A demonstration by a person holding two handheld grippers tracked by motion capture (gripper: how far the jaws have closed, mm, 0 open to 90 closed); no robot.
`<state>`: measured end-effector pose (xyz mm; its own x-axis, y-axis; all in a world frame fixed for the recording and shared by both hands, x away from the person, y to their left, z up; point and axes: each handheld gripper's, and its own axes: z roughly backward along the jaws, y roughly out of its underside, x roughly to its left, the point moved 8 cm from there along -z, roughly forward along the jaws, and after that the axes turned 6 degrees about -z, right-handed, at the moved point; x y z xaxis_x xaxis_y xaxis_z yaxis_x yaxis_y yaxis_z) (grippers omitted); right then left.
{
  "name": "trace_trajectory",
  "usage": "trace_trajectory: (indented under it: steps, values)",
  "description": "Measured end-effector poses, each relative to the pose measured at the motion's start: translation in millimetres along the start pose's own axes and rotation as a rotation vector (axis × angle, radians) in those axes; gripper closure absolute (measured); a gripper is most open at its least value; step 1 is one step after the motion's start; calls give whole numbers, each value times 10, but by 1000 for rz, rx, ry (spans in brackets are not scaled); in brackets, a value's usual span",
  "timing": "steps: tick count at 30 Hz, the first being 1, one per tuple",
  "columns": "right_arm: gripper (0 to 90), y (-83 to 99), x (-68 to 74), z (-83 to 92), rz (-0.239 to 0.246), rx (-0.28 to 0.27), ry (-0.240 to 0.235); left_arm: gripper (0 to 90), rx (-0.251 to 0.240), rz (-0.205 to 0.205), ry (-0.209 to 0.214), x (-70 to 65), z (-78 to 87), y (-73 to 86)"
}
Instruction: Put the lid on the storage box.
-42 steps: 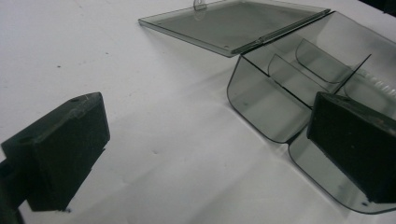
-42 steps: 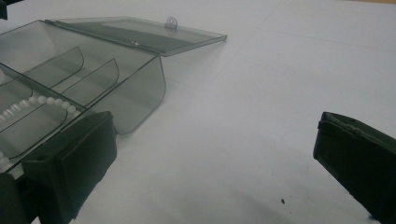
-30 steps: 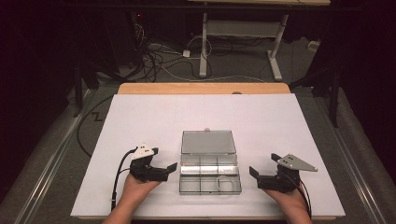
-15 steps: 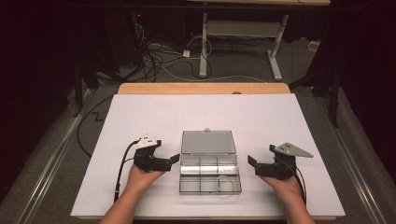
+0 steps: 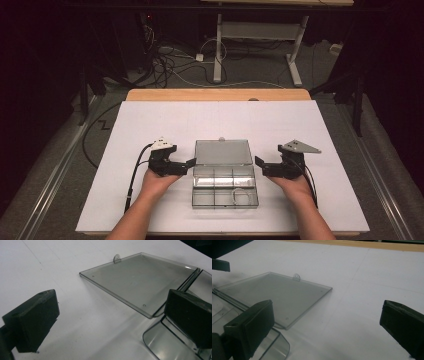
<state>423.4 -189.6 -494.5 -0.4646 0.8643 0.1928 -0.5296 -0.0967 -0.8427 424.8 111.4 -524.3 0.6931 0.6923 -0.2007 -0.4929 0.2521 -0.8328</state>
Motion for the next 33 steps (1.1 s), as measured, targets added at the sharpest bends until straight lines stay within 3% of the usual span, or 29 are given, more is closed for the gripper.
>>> trace_trajectory:
  steps: [11, 21, 33]
  values:
    - [79, -78, 95, -274, -41, 69, -42, 0, 37, 14, 17, 14, -141, -113]
    - [162, 26, 221, -514, -91, 178, -97, 0, 100, 24, 28, -15, -283, -31]
    - [182, 93, 217, -585, -159, 234, -124, 2, 120, 30, 29, -18, -307, 3]
